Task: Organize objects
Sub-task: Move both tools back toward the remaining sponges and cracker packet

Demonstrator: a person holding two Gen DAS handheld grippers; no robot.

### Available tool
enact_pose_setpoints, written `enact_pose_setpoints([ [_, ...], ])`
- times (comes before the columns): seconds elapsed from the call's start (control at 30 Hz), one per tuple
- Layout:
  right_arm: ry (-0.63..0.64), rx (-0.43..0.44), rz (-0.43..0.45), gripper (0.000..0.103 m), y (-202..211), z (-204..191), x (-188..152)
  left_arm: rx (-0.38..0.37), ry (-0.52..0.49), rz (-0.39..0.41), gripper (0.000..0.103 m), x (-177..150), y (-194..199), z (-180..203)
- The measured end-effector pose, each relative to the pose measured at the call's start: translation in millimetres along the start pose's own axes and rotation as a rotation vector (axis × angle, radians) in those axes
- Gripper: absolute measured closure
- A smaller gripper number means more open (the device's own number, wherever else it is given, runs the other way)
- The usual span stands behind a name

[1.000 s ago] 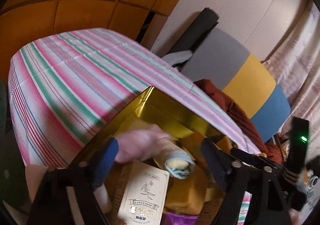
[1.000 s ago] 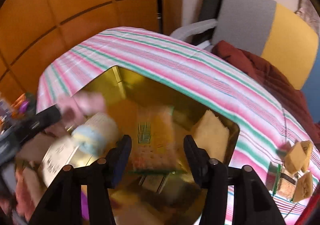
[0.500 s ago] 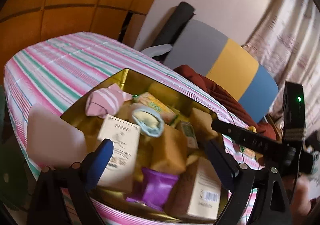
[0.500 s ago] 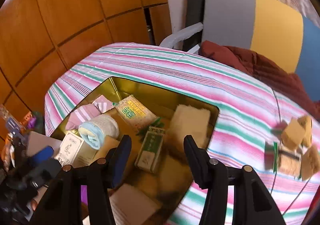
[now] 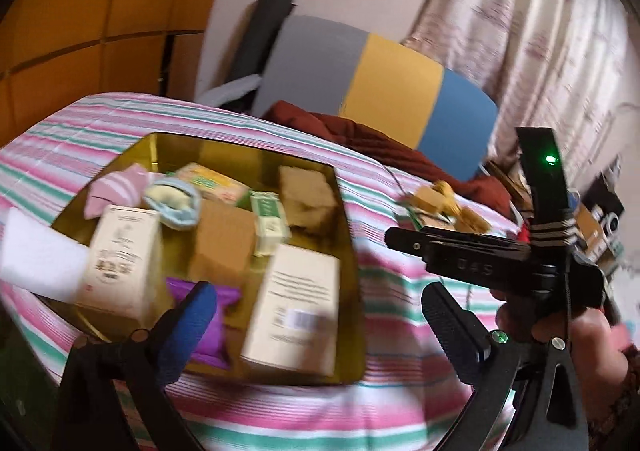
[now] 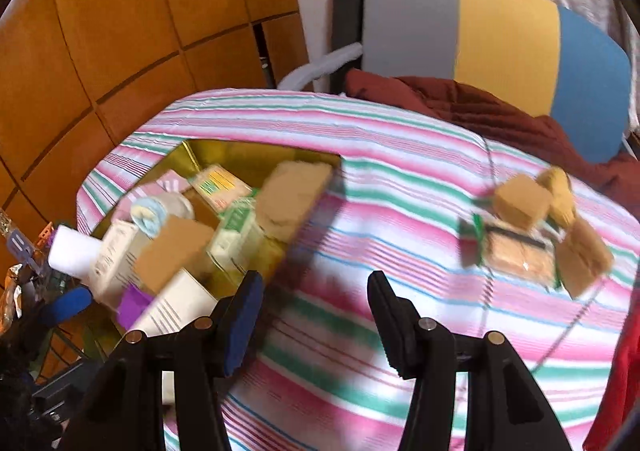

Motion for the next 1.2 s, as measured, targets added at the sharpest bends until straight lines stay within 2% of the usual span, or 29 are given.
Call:
enact_pose_setpoints([
  [0.27,-0.095,-0.065,-0.056,0.048,0.5,63.5,-37.8,-0.062,-0.122,-0.078,0.0,-23.4,-14.0,52.9],
  [0.4,-0.171,-0.109,-0.067,0.048,5.6,108.0,-54.0,-0.089,-0.171,-0.125,0.0,-32.6,-27.5,77.7],
  [0.67,-0.301,-0.195,-0.068,0.048,12.5,176.4,-70.3,-0.103,-0.233,-0.24,0.0,-53.2,-59.7,108.8],
  [0.77,-0.314,-0.24,-0.046,0.048,15.8,195.7,-65.6,-0.081,-0.253,-0.256,0.0,-54.3,-67.8,113.5],
  [0.93,-0.283,-0.354,0.056,0.038,23.9,225.7,-40.9,-0.044,-0.232,-0.279,0.0,-50.6,-80.0,112.1],
  [1.1,-0.341,-0.332,0.187,0.024,24.0,248.7,-14.0,-0.03,-0.229,-0.289,0.0,-45.7,-88.9,114.2],
  [1.2,-0.322,-0.299,0.19,0.024,6.5,254.6,-0.2,-0.031,-0.239,-0.282,0.0,-41.6,-91.3,118.5],
])
Point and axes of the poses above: each gripper's, at about its wrist camera, not at the fingertips, and y roughly against the way its jaws point, z to its right, x to its top, the point moved 2 cm from there along -y, roughly the way its jaws point, and after that the axes turned 5 degrees about -x, right-handed, at the moved point
